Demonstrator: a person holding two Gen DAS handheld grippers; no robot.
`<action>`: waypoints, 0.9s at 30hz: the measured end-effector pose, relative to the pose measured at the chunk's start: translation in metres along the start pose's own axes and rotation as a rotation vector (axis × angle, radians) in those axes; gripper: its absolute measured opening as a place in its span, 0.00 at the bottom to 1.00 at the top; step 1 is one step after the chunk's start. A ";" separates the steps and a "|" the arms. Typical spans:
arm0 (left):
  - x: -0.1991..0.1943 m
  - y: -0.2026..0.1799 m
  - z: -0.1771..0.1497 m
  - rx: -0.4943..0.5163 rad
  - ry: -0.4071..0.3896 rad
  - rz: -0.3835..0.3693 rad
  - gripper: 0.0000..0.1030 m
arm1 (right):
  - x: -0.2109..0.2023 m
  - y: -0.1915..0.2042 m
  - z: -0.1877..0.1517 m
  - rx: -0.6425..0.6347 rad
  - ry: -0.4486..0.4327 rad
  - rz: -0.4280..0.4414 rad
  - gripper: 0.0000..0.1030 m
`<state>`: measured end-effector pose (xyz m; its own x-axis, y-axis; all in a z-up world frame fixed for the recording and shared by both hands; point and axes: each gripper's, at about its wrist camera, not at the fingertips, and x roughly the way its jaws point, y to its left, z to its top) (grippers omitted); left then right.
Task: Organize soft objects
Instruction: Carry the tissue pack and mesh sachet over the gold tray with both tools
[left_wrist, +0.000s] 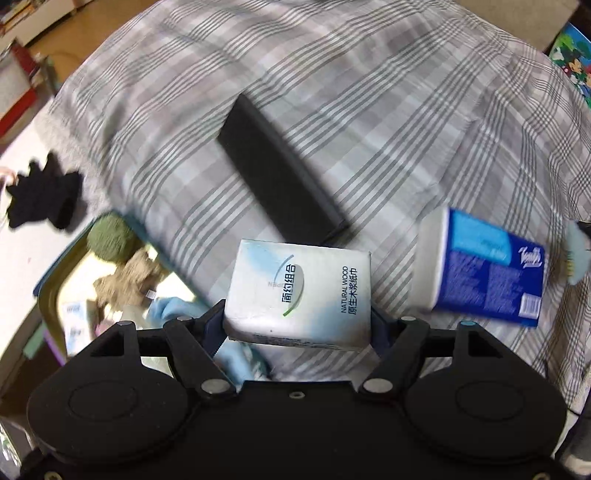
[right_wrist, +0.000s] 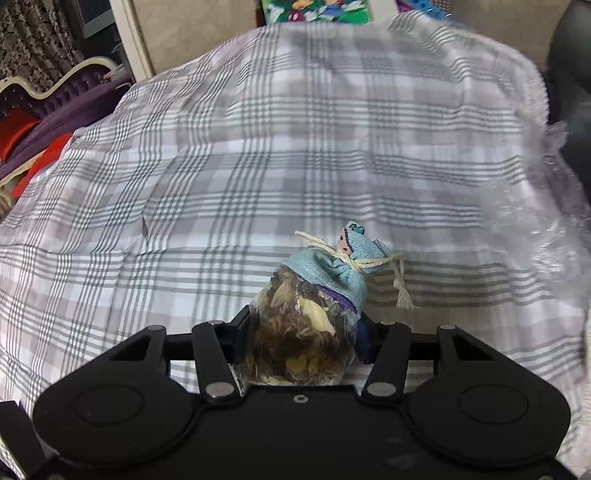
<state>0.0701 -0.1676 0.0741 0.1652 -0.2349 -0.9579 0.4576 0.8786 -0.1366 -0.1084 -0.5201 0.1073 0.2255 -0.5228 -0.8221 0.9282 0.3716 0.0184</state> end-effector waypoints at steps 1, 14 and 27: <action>0.000 0.006 -0.006 -0.004 0.011 0.001 0.68 | -0.008 -0.003 -0.002 -0.013 0.002 -0.005 0.51; 0.002 0.100 -0.066 -0.162 0.150 0.033 0.68 | -0.106 0.007 -0.093 -0.286 0.134 0.235 0.51; -0.006 0.188 -0.060 -0.354 0.097 0.124 0.68 | -0.153 0.116 -0.220 -0.650 0.351 0.511 0.51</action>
<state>0.1021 0.0237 0.0394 0.1093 -0.0926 -0.9897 0.1062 0.9910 -0.0809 -0.1002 -0.2280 0.1104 0.3629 0.0504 -0.9305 0.3644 0.9113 0.1914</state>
